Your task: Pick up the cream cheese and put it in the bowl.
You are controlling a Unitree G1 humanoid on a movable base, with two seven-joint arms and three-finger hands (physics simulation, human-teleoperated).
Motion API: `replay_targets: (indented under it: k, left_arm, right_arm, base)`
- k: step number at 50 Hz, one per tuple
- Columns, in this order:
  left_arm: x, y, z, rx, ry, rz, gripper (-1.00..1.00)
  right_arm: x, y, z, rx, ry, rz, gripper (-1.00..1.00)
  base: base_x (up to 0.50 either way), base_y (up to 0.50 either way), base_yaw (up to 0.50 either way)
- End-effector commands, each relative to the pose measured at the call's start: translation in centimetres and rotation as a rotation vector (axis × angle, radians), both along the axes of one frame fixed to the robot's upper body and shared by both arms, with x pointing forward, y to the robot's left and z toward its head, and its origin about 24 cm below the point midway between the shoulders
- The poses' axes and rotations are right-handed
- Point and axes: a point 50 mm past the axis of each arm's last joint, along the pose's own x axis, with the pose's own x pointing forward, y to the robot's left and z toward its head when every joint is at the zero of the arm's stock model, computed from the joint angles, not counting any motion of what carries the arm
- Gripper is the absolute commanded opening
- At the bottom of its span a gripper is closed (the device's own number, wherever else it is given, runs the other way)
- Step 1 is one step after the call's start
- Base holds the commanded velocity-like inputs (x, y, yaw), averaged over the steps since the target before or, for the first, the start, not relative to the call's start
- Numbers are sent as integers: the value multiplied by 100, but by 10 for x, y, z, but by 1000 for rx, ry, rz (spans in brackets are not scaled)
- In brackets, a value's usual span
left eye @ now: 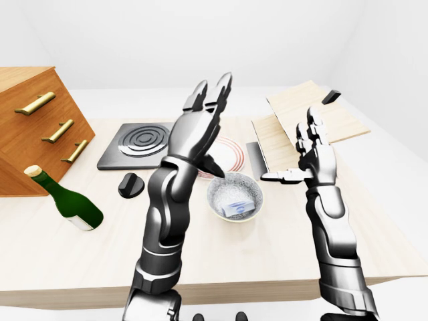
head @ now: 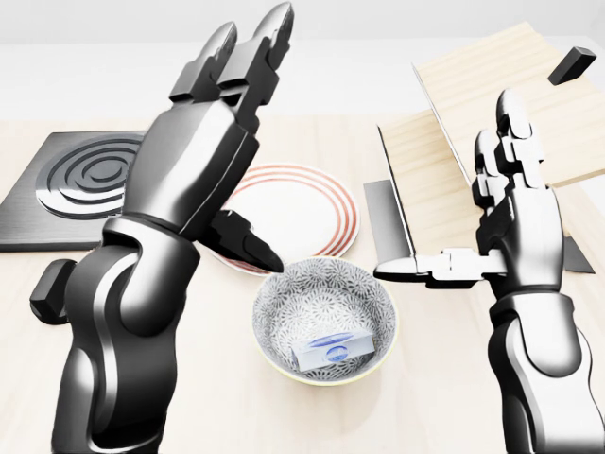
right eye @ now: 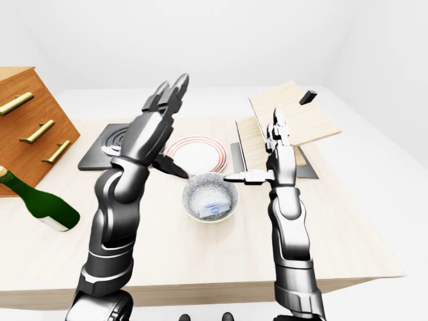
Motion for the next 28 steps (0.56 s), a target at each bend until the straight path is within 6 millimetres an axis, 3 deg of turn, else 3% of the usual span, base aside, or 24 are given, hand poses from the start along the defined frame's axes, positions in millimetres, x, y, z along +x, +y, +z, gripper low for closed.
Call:
replay_targets:
  k: [1,9,15,28]
  left_arm:
    - [-6,29,32,-274,-156,-93,100]
    - [-7,45,40,-434,-209,-125,100]
    - [-30,48,58,-526,-294,-245,100]
    - [-56,53,64,-643,-349,-372,100]
  right_arm:
    - [-7,16,29,-35,-128,27,100]
    - [-14,34,56,-63,-252,68,100]
    - [-25,42,76,-78,-353,88,100]
    - [-50,50,109,-81,-538,105,100]
  base:
    - [0,0,0]
    - [0,0,0]
    - [0,0,0]
    - [0,0,0]
